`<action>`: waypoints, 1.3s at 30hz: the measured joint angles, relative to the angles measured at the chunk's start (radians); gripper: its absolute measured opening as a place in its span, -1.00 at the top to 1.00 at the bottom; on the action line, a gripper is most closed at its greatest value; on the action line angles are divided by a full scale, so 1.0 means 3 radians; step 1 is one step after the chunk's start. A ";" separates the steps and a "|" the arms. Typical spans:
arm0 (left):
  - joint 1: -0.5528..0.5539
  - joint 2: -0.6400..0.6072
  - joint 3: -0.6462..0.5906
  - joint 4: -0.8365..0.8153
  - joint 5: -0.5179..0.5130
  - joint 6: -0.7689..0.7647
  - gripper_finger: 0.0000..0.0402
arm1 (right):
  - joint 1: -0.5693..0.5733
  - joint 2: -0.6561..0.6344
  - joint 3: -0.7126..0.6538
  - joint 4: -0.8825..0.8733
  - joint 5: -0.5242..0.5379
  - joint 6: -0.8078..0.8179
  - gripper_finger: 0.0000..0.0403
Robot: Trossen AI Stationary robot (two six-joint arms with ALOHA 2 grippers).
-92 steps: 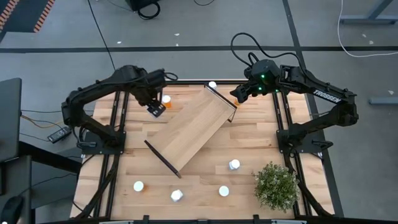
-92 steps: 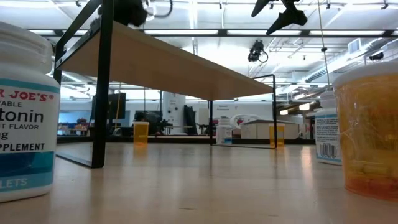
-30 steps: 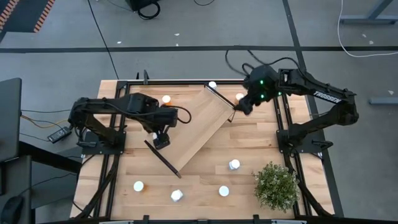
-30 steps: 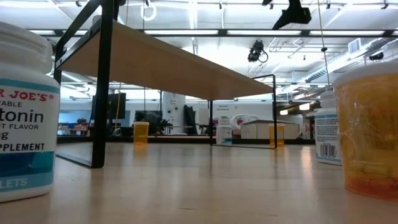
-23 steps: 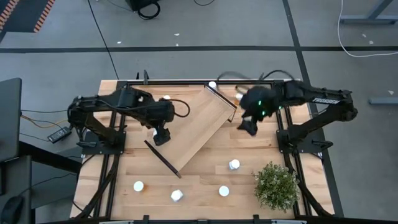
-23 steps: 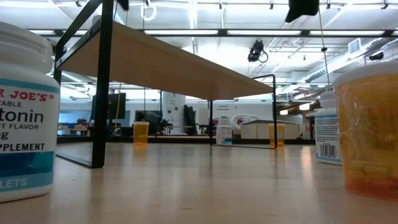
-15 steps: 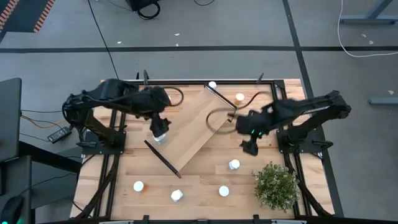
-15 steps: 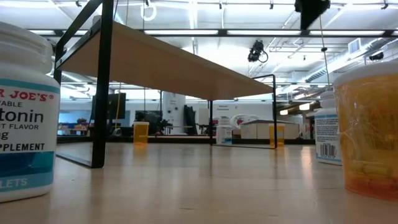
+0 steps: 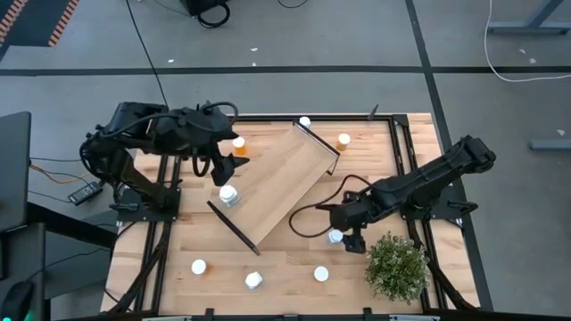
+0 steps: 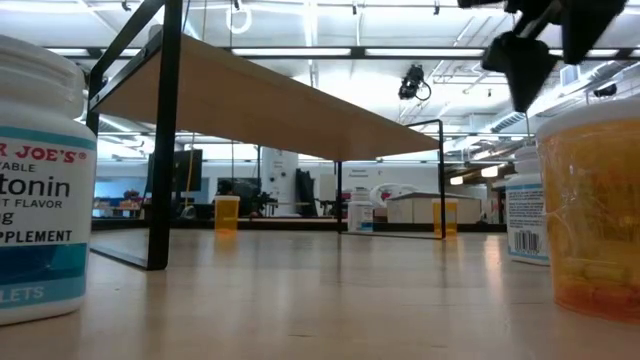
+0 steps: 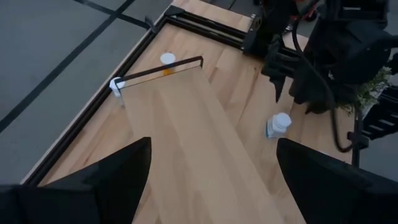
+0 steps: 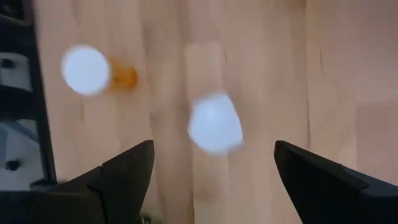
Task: Pick and place medicine bottles onto shelf by color
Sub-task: Put the white pill bottle on the shelf
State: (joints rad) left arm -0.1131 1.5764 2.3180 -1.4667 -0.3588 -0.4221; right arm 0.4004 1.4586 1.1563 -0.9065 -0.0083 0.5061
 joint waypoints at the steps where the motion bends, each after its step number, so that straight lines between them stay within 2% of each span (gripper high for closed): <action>1: -0.0012 0.0001 0.0000 -0.0002 -0.0001 0.0000 -0.76 | 0.0029 -0.0001 -0.0032 0.0157 0.0055 -0.0042 -0.69; 5: -0.0030 0.0001 0.0000 -0.0002 -0.0001 -0.0010 -0.76 | 0.0126 0.0000 -0.0219 0.0405 0.0313 -0.0126 -0.69; 16: -0.0031 0.0003 0.0000 -0.0003 0.0000 -0.0045 -0.76 | 0.0123 0.0000 -0.0705 0.0861 0.0360 0.0069 -0.69; 35: -0.0030 0.0003 0.0000 -0.0003 0.0000 -0.0184 -0.76 | 0.0187 0.0000 -0.0988 0.1239 0.0517 0.0059 -0.68; 39: -0.0030 0.0003 0.0000 -0.0003 0.0000 -0.0215 -0.76 | 0.0185 0.0000 -0.0988 0.1239 0.0541 0.0059 -0.60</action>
State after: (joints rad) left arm -0.1223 1.5772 2.3180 -1.4677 -0.3588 -0.4866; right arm 0.4560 1.4586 0.8600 -0.5346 0.1540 0.5240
